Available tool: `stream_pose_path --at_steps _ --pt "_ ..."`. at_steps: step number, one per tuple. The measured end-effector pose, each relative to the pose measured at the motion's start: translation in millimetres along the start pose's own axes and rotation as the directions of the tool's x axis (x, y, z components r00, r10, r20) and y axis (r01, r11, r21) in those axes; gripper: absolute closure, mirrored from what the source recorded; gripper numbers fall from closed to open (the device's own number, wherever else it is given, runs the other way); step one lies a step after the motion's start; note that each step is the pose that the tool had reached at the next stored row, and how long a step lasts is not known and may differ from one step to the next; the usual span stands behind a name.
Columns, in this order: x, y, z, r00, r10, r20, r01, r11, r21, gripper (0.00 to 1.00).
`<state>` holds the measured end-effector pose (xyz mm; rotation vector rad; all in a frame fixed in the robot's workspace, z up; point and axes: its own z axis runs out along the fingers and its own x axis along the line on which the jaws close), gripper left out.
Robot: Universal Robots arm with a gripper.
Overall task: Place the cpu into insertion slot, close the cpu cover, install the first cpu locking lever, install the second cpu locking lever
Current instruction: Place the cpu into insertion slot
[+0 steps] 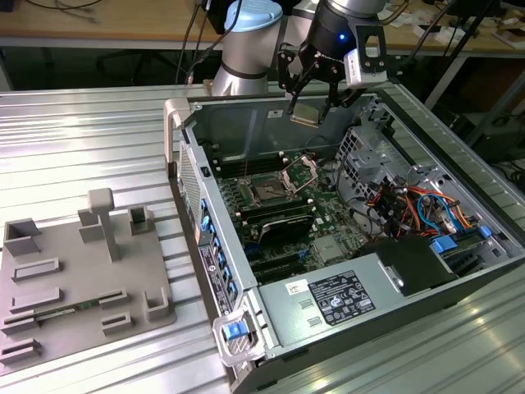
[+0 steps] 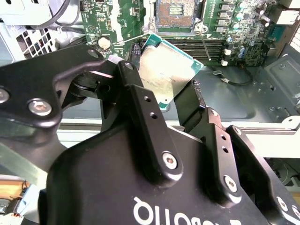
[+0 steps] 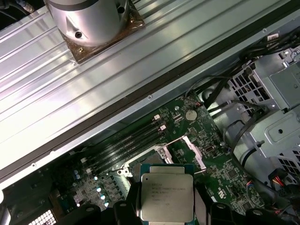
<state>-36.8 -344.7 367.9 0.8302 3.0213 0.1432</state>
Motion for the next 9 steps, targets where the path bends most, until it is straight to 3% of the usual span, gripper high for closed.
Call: stream_pose_path --at_steps 9 --pt "0.0 0.0 0.0 0.9992 0.039 0.0035 -0.039 0.9992 -0.0008 0.45"
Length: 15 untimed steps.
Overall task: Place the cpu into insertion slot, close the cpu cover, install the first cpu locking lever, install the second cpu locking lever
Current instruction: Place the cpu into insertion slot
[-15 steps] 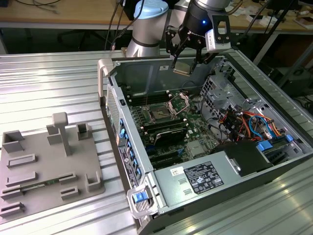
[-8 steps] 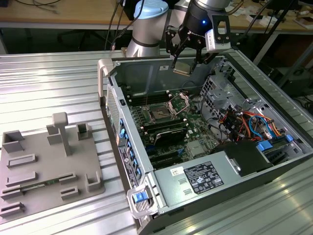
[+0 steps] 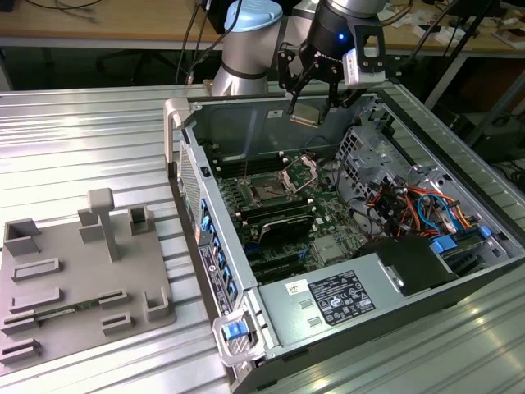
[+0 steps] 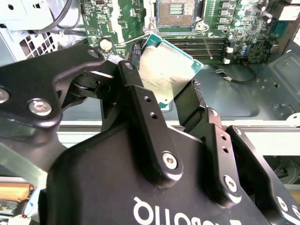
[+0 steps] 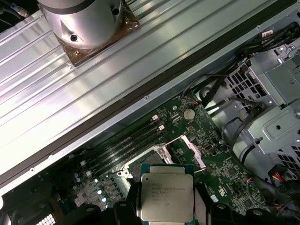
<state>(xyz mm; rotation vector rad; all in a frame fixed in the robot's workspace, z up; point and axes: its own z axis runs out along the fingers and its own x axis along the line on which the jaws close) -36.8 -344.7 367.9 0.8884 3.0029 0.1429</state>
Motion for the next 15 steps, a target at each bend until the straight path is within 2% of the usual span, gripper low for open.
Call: stream_pose_path --at_steps 9,15 --pt "0.0 0.0 0.1 0.9990 0.043 0.0039 -0.043 0.9991 -0.0010 0.45" --pt "0.0 0.0 0.1 0.9989 0.047 0.0042 -0.047 0.9989 -0.0011 0.45"
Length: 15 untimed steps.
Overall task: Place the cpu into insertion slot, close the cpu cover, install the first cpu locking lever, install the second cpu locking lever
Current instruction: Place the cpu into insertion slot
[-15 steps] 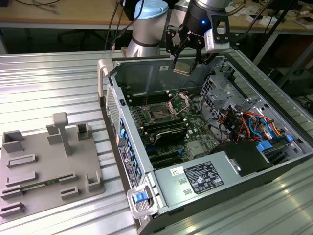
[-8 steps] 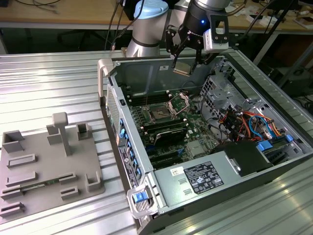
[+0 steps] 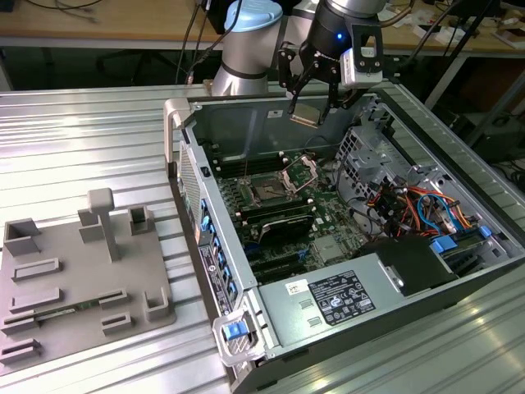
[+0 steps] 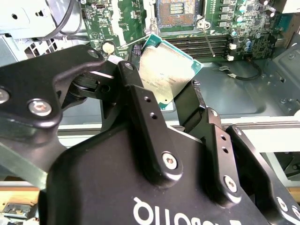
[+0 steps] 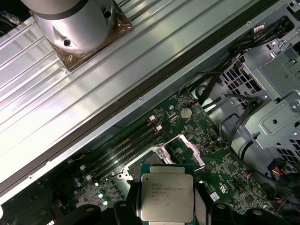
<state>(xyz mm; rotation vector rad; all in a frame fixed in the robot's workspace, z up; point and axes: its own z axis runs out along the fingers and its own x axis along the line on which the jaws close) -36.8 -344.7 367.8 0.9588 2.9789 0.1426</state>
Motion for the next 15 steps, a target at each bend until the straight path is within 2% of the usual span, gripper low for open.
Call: stream_pose_path --at_steps 10,15 --pt "0.0 0.0 0.0 1.0000 0.001 0.0000 -0.001 1.0000 0.0000 0.45" --pt "0.1 -0.1 0.3 0.9975 0.071 0.0063 -0.071 0.9975 -0.0017 0.45"
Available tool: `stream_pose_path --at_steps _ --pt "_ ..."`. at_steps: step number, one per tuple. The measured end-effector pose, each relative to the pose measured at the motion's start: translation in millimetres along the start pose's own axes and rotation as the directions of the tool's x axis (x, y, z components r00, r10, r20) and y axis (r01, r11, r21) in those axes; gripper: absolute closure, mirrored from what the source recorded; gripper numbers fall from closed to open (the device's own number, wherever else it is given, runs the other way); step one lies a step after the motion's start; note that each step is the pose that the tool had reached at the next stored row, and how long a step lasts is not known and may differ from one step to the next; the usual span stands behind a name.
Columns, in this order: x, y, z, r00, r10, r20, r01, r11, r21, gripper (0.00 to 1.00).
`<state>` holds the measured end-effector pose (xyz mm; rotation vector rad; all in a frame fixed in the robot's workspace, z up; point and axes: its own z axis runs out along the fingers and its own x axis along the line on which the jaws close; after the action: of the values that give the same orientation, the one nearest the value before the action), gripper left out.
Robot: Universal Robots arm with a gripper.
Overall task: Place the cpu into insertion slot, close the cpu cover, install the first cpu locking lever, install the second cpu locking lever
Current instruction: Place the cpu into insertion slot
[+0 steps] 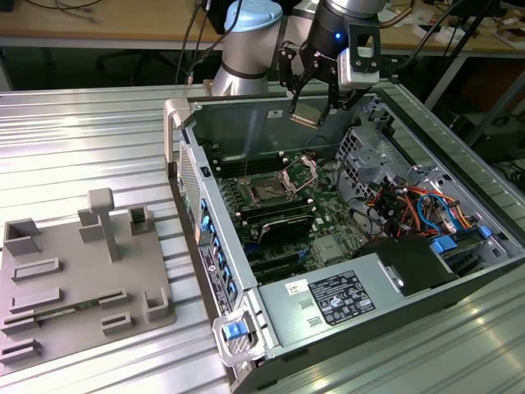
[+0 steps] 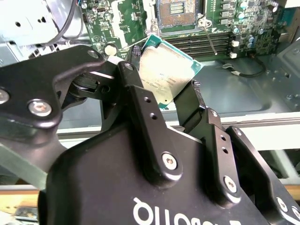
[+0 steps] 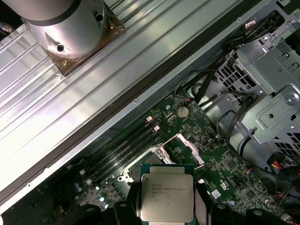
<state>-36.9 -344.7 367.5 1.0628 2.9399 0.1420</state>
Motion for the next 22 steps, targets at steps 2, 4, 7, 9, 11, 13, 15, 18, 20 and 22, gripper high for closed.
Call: stream_pose_path --at_steps 2,4,7,9,11,13,15,18,20,22 --pt "1.0 -0.8 0.0 1.0000 0.010 0.0008 -0.010 1.0000 0.0000 0.45" --pt "2.7 -2.2 0.1 0.9999 0.014 0.0013 -0.014 0.9999 -0.0002 0.45" --pt "3.5 -2.9 0.1 0.9999 0.015 0.0013 -0.015 0.9999 -0.0002 0.45" --pt "3.5 -2.9 0.0 0.9999 0.015 0.0013 -0.015 0.9999 -0.0002 0.45" --pt "3.8 -3.2 0.0 0.9988 0.049 0.0044 -0.049 0.9988 -0.0010 0.45" --pt "3.9 -3.2 0.0 0.9985 0.055 0.0049 -0.055 0.9985 -0.0011 0.45" --pt "3.9 -3.3 0.0 0.9981 0.062 0.0055 -0.062 0.9981 -0.0013 0.45" --pt "3.9 -3.3 0.1 0.9974 0.071 0.0063 -0.071 0.9974 -0.0015 0.45" --pt "3.9 -3.3 0.1 0.9969 0.079 0.0070 -0.079 0.9969 -0.0017 0.45" --pt "3.9 -3.3 0.1 0.9955 0.094 0.0084 -0.094 0.9955 -0.0021 0.45"
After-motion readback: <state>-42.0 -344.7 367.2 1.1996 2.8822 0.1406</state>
